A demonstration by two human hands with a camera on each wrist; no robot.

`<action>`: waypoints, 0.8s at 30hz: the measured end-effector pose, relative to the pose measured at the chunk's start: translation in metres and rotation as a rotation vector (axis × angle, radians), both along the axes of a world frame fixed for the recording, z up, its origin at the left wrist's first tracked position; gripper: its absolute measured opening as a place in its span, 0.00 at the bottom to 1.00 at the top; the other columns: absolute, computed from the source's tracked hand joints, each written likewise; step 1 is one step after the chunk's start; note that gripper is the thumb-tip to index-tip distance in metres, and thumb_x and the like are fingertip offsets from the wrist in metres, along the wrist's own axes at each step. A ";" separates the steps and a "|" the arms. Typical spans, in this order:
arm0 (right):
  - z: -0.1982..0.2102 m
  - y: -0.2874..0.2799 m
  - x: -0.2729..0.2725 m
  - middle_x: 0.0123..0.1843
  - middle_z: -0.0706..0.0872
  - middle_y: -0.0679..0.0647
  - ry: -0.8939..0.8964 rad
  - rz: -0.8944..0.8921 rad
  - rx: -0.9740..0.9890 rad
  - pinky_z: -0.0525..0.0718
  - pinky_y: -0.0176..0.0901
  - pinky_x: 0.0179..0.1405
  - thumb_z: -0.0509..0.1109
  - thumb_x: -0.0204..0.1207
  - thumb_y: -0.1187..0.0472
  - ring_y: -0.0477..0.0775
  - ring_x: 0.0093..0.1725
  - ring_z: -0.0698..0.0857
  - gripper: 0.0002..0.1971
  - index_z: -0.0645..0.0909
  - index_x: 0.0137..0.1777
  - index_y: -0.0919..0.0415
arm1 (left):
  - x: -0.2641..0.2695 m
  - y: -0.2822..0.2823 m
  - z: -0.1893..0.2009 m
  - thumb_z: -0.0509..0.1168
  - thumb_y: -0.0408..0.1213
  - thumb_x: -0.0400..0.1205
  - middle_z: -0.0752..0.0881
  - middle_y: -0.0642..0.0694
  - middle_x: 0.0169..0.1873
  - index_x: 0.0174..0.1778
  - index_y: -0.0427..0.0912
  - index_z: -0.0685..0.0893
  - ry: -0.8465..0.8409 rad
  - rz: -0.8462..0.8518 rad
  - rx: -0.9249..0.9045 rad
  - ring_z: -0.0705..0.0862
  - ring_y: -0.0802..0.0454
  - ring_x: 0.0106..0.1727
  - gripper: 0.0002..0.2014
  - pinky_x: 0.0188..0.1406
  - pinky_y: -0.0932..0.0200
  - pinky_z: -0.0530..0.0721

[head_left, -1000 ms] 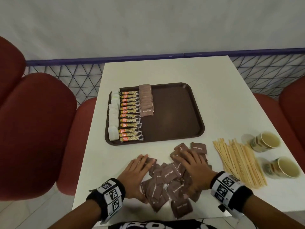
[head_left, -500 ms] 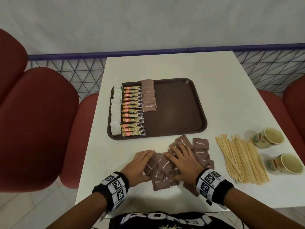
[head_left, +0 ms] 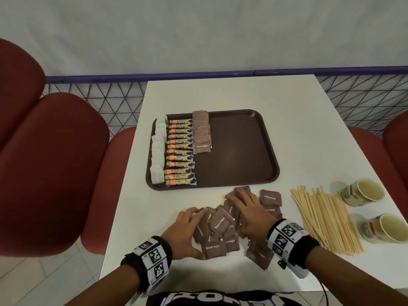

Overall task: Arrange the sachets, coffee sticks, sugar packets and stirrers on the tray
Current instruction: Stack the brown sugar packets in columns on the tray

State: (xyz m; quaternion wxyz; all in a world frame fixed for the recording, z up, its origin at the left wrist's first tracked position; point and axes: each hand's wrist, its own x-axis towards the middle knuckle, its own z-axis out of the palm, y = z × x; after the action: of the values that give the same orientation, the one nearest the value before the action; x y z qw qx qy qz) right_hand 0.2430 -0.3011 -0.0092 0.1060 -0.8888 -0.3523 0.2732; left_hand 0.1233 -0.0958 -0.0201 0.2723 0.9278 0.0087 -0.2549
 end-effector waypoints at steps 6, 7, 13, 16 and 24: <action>-0.004 0.016 -0.006 0.78 0.60 0.52 0.158 -0.021 0.216 0.58 0.32 0.73 0.70 0.67 0.69 0.53 0.78 0.58 0.40 0.59 0.79 0.53 | 0.018 -0.017 0.003 0.76 0.49 0.68 0.56 0.45 0.76 0.82 0.49 0.44 -0.033 0.032 0.004 0.57 0.47 0.75 0.55 0.75 0.56 0.64; -0.003 0.016 -0.005 0.78 0.61 0.51 0.186 -0.043 0.242 0.57 0.31 0.72 0.70 0.68 0.70 0.53 0.77 0.59 0.40 0.59 0.79 0.53 | 0.019 -0.017 0.003 0.76 0.48 0.68 0.56 0.45 0.76 0.82 0.49 0.44 -0.036 0.041 -0.010 0.58 0.47 0.75 0.55 0.75 0.56 0.64; 0.001 0.006 0.012 0.75 0.65 0.53 0.133 -0.297 0.270 0.61 0.39 0.73 0.70 0.73 0.60 0.54 0.75 0.62 0.34 0.61 0.78 0.53 | 0.012 -0.007 0.004 0.79 0.47 0.66 0.47 0.47 0.80 0.82 0.50 0.42 0.003 0.106 -0.086 0.50 0.46 0.81 0.59 0.80 0.52 0.58; -0.004 0.008 0.014 0.74 0.66 0.56 0.093 -0.358 0.144 0.62 0.48 0.75 0.69 0.75 0.49 0.58 0.75 0.62 0.33 0.61 0.77 0.55 | 0.005 -0.005 0.005 0.77 0.47 0.68 0.51 0.47 0.79 0.82 0.48 0.43 0.014 0.140 -0.020 0.53 0.46 0.79 0.57 0.79 0.53 0.61; -0.007 0.042 0.005 0.69 0.65 0.59 0.281 -0.352 0.130 0.67 0.48 0.74 0.75 0.68 0.47 0.59 0.72 0.65 0.39 0.62 0.76 0.56 | 0.023 -0.011 -0.001 0.76 0.41 0.71 0.65 0.43 0.71 0.79 0.42 0.58 -0.027 0.162 0.008 0.68 0.46 0.71 0.44 0.73 0.56 0.69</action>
State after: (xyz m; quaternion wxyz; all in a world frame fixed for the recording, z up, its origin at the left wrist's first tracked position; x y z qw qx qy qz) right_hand 0.2483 -0.2589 -0.0166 0.2571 -0.8811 -0.1904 0.3482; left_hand 0.1466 -0.1073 -0.0209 0.2885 0.9285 0.0809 -0.2192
